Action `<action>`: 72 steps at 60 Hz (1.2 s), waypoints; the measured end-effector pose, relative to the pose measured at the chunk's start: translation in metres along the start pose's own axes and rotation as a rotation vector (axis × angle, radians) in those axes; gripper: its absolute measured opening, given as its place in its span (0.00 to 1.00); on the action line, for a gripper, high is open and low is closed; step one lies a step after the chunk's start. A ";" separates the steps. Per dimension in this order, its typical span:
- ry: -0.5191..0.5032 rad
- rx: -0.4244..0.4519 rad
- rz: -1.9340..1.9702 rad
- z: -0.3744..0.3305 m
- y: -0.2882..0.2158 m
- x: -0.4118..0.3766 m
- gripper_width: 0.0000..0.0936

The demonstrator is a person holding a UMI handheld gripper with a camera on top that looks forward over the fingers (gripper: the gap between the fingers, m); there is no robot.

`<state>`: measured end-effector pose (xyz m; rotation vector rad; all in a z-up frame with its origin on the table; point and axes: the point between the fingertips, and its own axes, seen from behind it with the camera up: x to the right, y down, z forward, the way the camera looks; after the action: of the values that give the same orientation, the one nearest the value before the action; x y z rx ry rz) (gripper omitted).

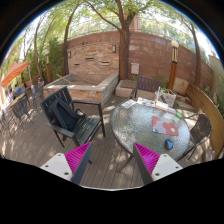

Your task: Arrange mouse

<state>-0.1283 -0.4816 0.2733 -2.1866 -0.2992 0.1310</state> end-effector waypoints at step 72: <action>0.231 -0.149 0.188 0.306 0.145 0.405 0.49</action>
<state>0.2250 -0.2190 -0.0184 -2.3483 0.0282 -0.0422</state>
